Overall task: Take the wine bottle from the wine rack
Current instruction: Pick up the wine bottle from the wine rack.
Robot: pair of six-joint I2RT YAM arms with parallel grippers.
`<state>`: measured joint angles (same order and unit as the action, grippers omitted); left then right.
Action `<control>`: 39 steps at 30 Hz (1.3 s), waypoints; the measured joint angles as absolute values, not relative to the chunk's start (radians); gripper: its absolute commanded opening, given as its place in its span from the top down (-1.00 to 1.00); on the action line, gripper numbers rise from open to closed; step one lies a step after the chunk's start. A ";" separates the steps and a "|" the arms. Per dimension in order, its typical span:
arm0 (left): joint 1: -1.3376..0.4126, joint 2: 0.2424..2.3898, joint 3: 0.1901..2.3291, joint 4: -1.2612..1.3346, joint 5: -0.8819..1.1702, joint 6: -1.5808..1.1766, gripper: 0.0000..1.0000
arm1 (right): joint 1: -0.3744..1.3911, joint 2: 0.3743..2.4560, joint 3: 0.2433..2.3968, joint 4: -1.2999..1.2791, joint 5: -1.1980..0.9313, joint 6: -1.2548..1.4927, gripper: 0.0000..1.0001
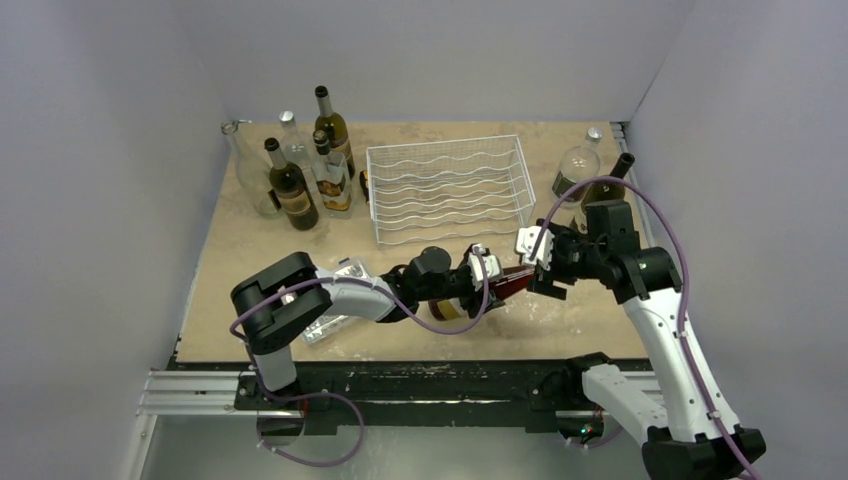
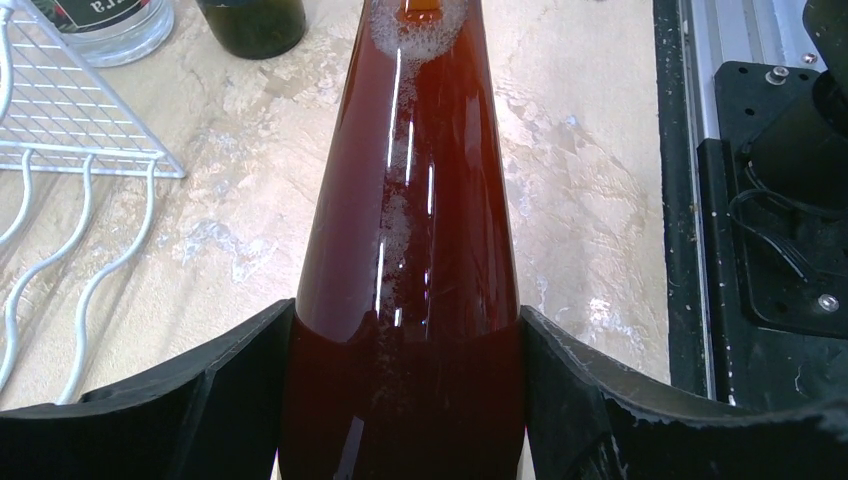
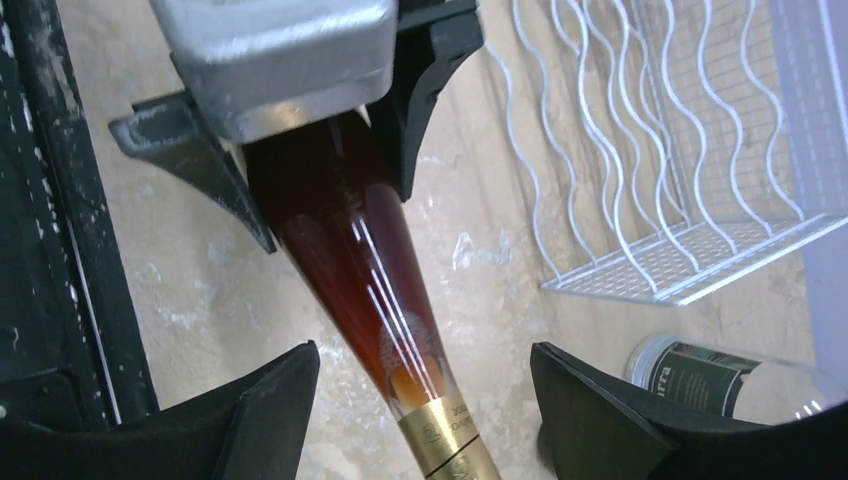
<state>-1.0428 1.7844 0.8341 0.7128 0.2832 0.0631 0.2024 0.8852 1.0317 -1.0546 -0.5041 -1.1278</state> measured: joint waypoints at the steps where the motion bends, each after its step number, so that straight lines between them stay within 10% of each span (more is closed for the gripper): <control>1: -1.042 1.783 0.832 0.713 0.281 0.063 1.00 | 0.202 0.891 1.042 -1.049 -0.520 -1.116 -0.67; 39: -1.009 1.699 0.722 0.759 0.145 -0.051 1.00 | -0.249 0.980 0.838 -0.420 -0.965 0.157 -0.97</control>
